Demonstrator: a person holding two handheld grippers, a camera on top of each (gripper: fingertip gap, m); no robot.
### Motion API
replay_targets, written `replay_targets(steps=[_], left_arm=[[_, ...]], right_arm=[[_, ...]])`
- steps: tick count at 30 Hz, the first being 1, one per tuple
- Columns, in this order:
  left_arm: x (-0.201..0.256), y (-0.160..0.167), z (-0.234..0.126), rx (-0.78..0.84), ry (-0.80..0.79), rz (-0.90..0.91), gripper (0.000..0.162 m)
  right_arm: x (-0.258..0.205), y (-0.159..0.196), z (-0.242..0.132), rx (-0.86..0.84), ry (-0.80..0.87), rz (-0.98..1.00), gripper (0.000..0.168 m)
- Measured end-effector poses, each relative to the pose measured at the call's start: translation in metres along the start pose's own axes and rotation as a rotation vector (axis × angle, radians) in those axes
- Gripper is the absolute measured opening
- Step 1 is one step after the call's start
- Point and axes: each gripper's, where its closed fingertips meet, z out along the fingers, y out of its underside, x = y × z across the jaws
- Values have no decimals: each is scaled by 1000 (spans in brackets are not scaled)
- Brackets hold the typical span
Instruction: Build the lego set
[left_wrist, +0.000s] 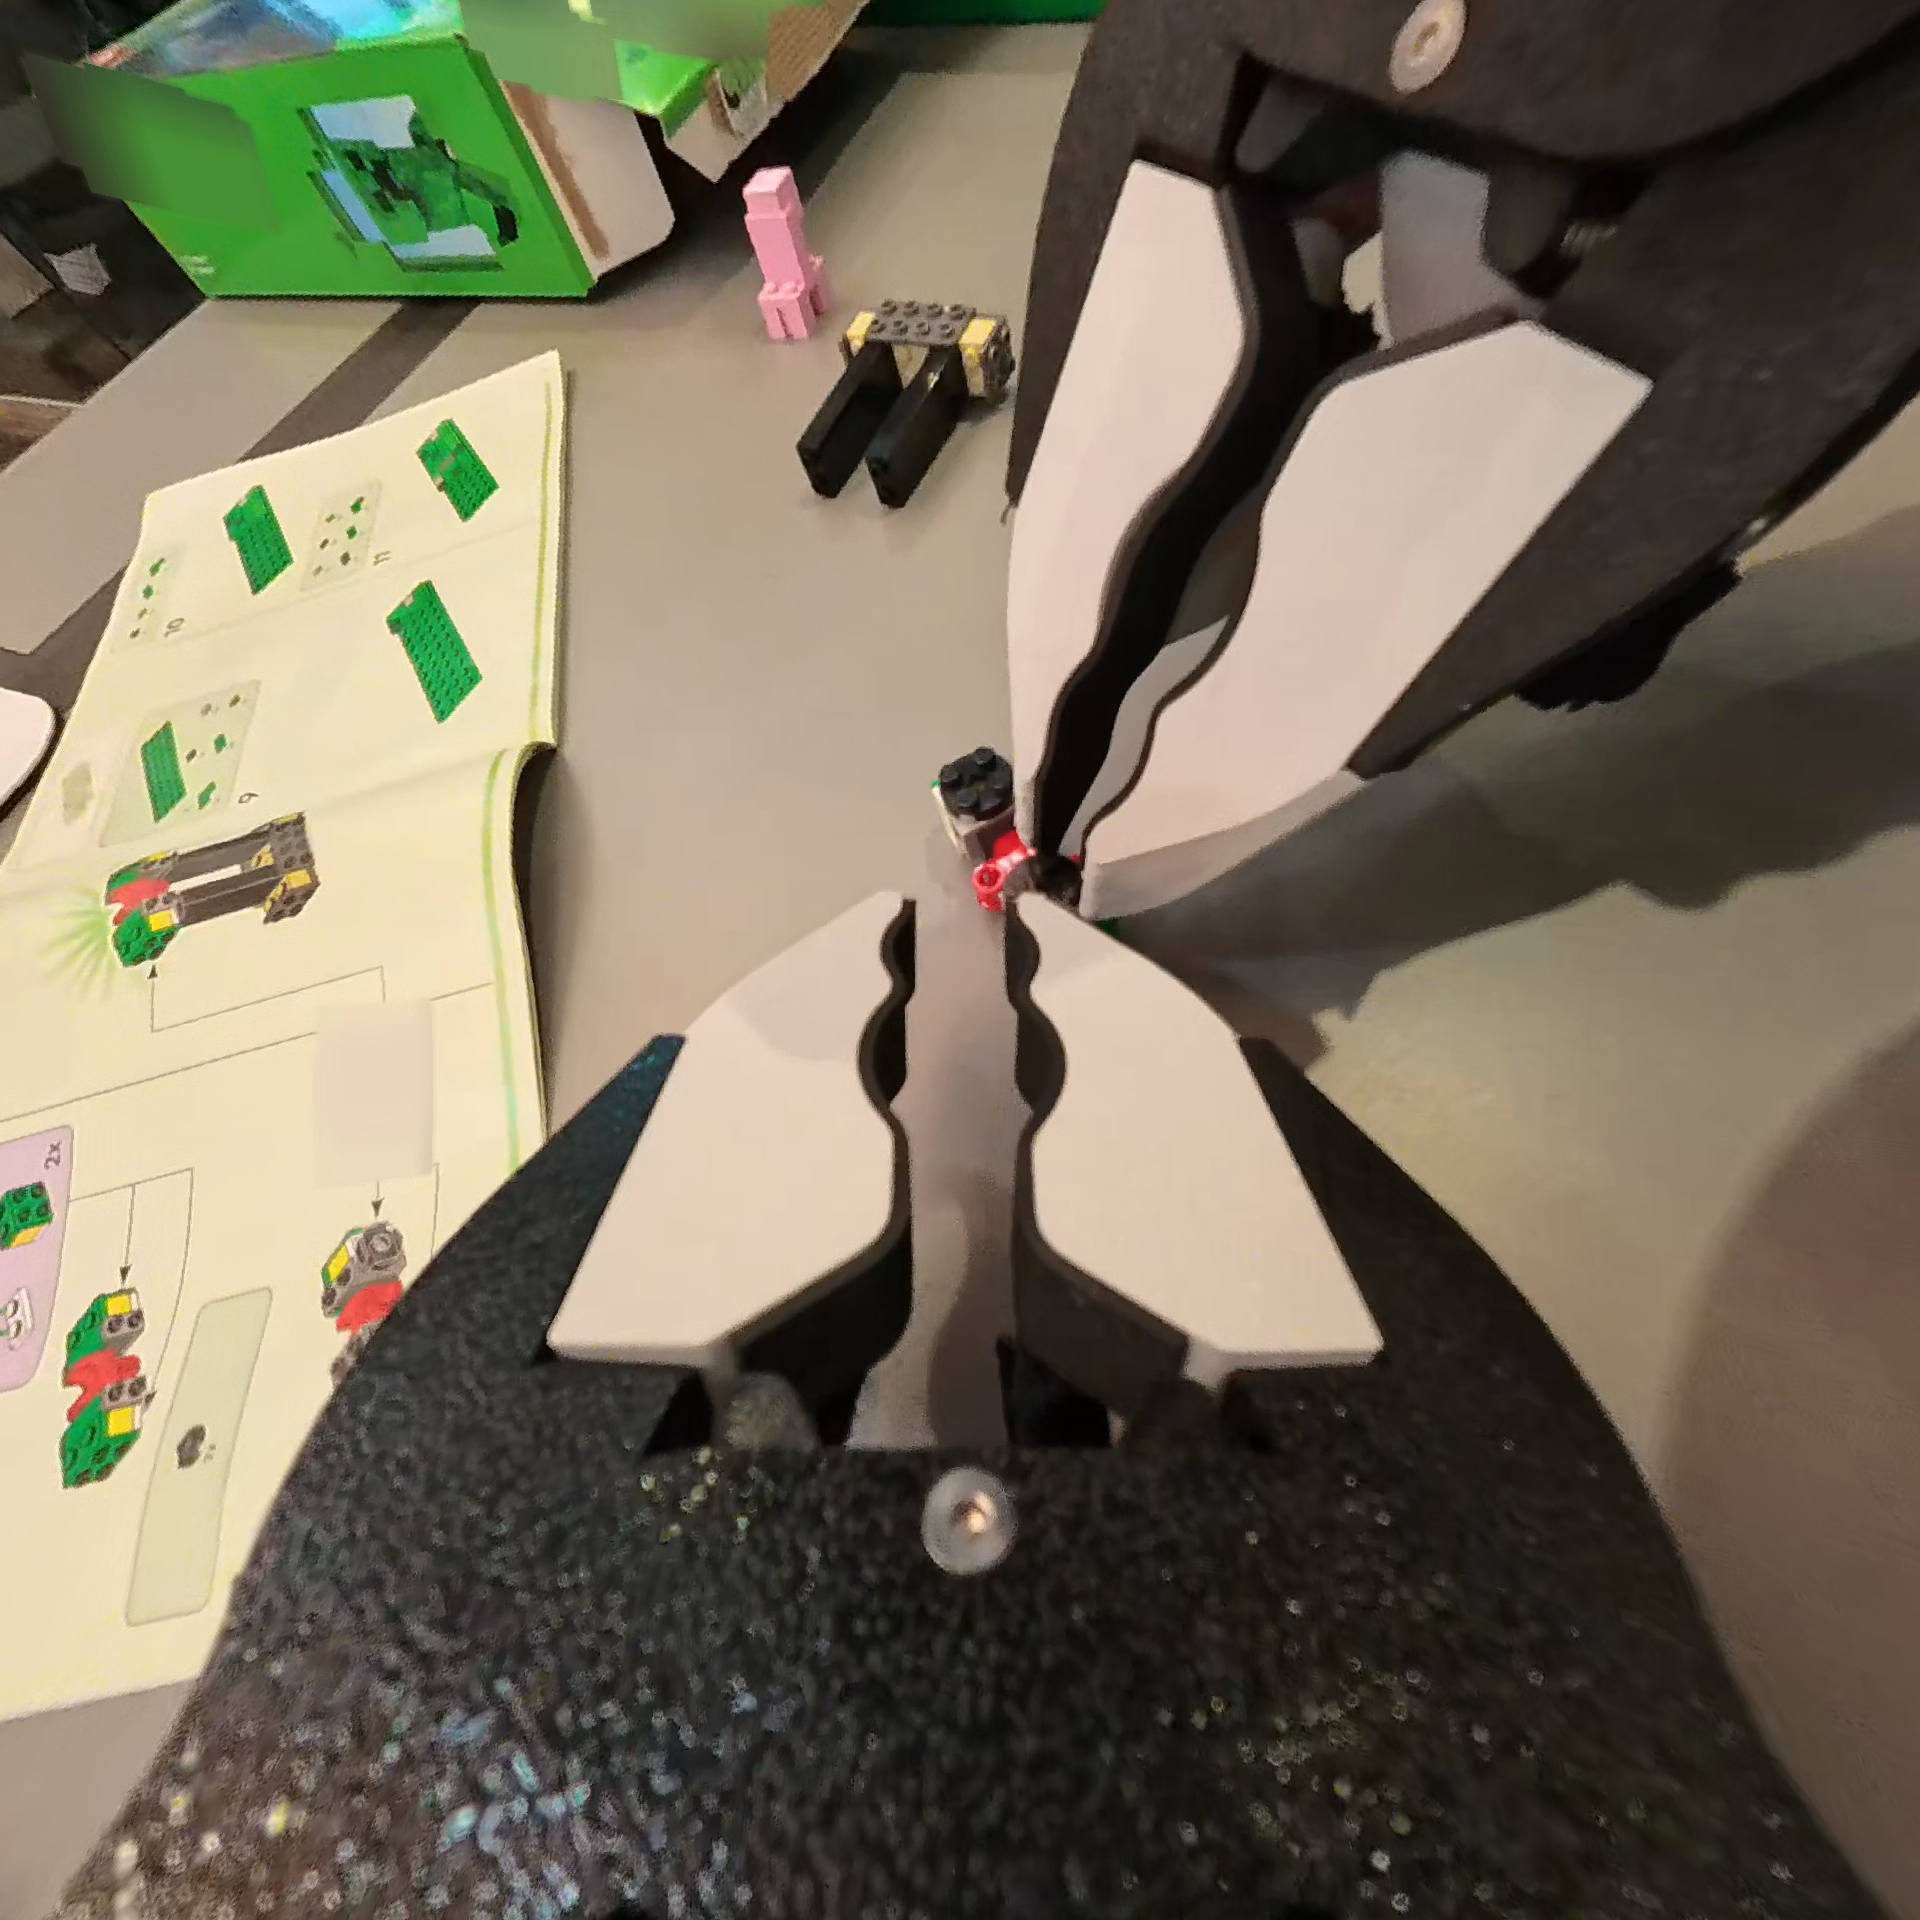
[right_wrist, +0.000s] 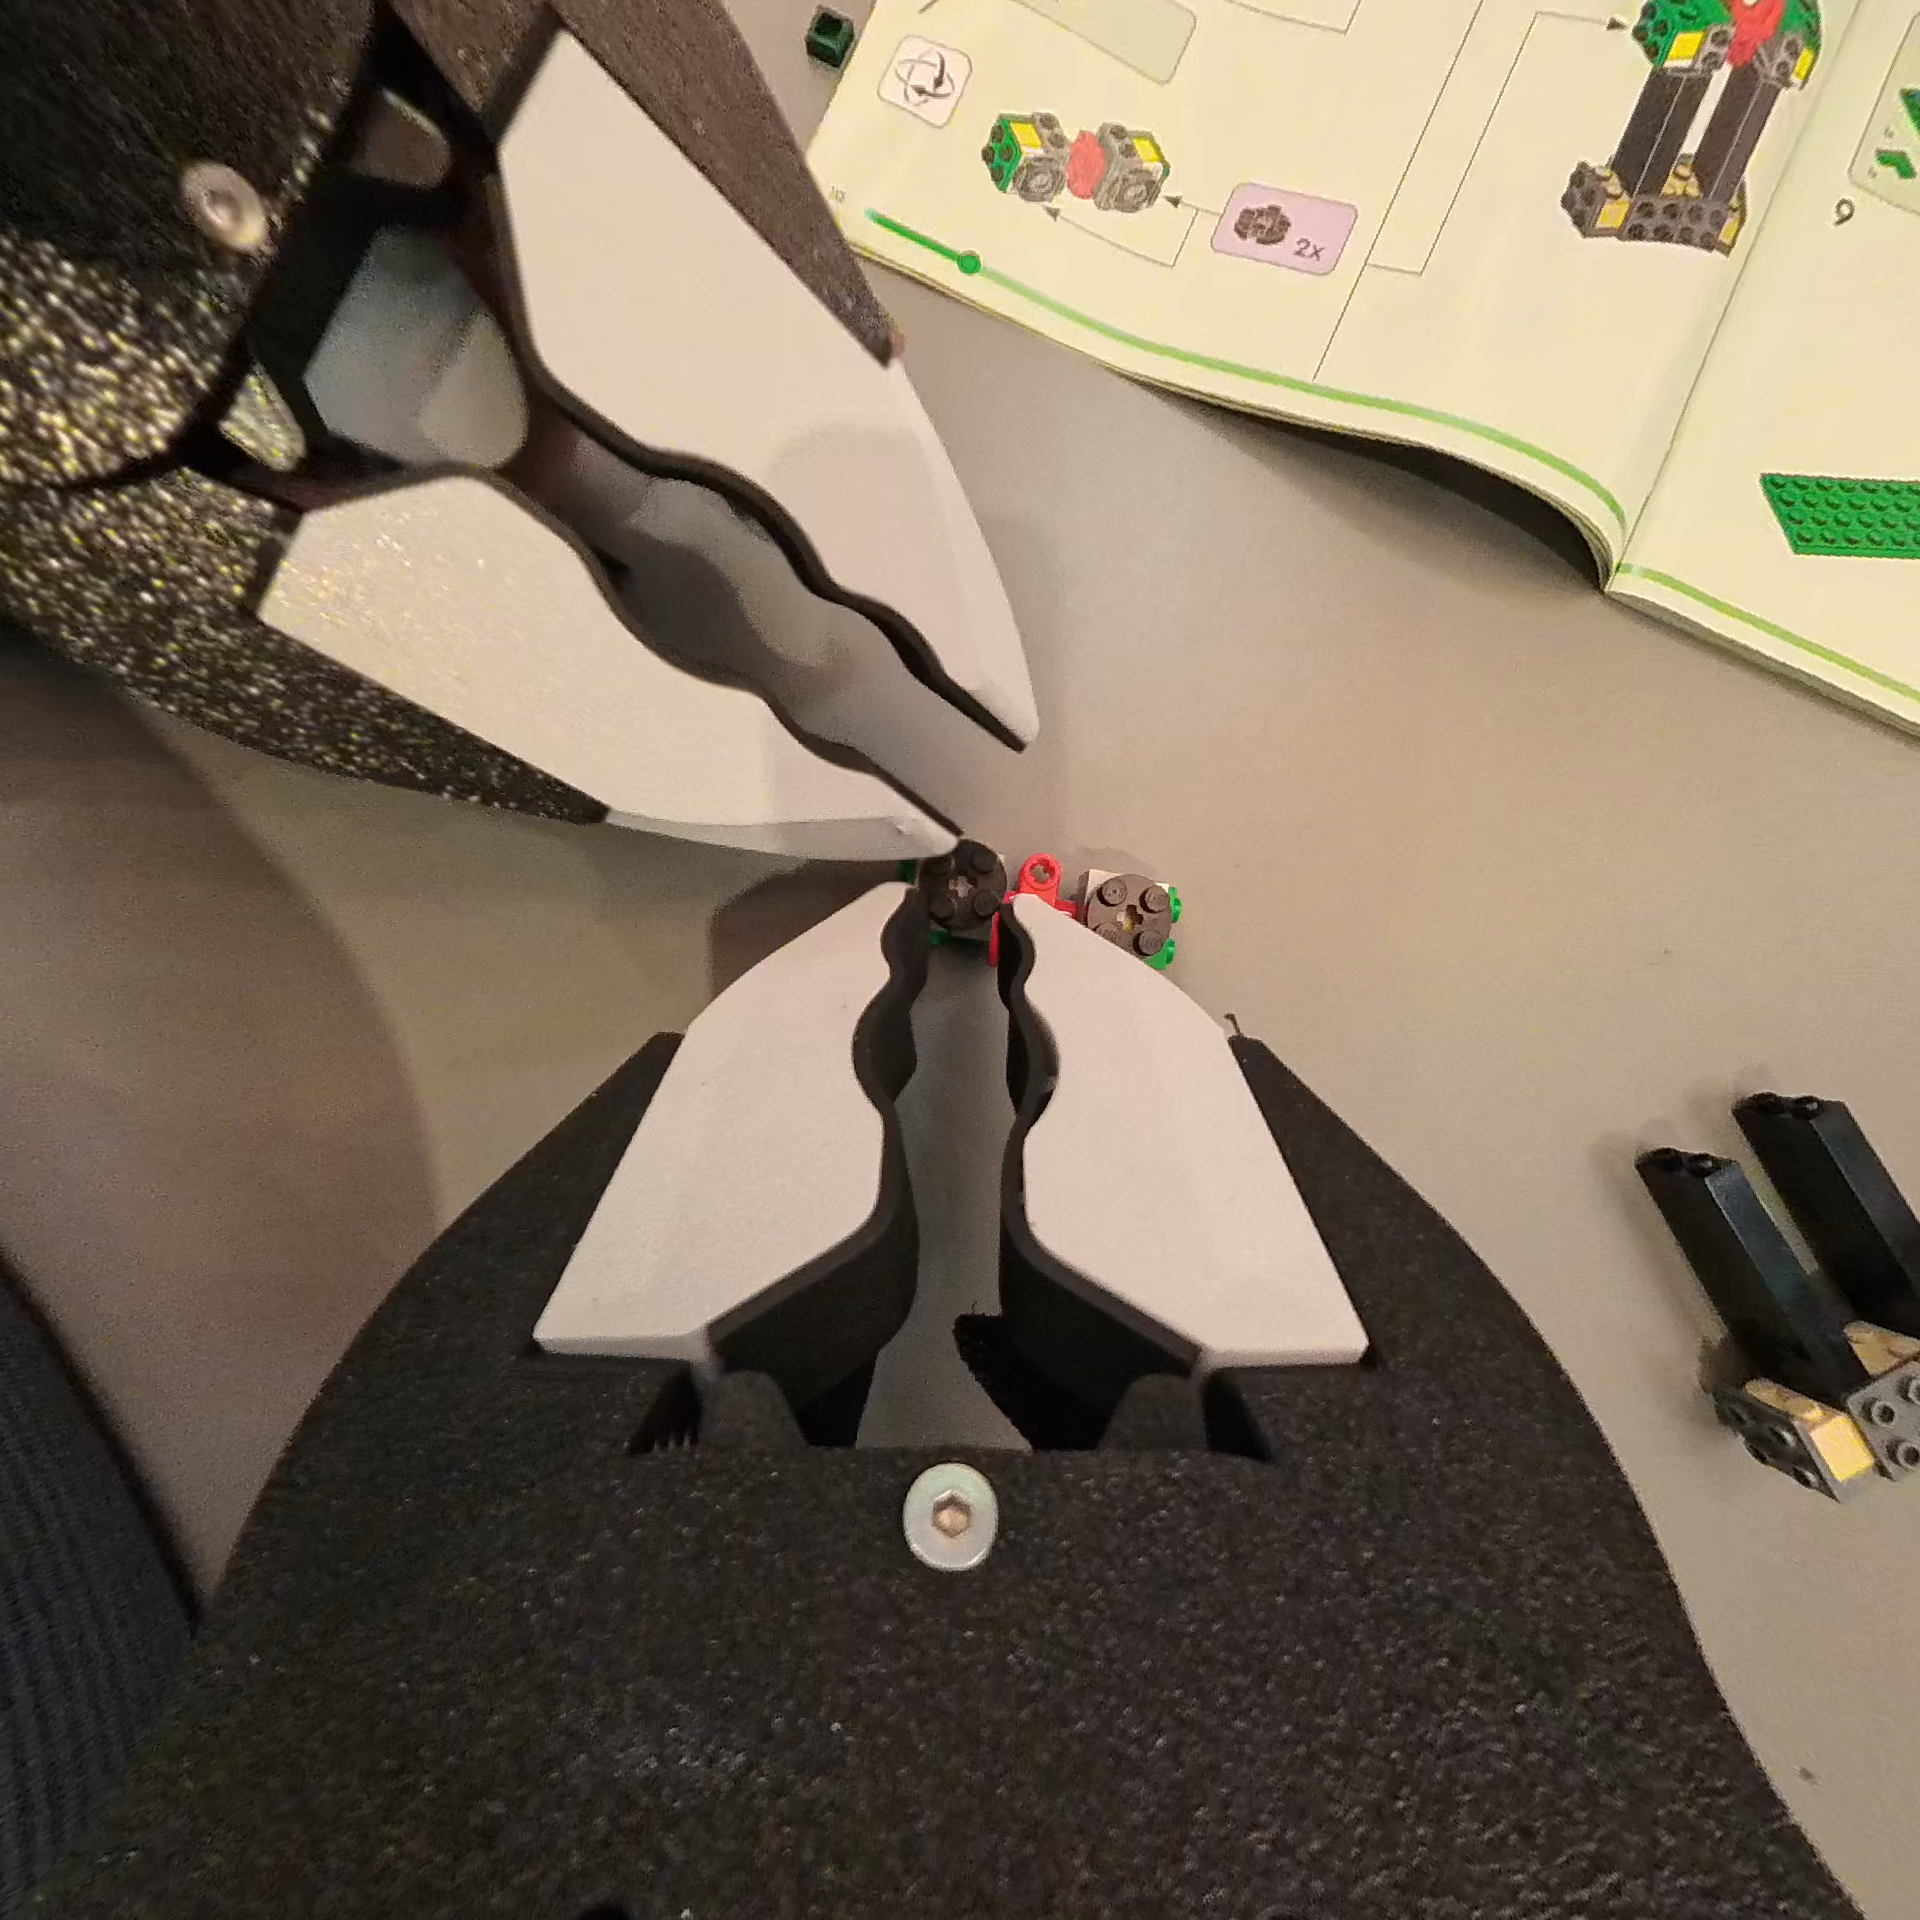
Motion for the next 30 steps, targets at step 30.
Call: replay_targets(steps=[30], left_arm=[[1, 0, 2, -13, 27, -6, 17]], right_arm=[[-2, 2, 2, 12, -12, 44, 13]])
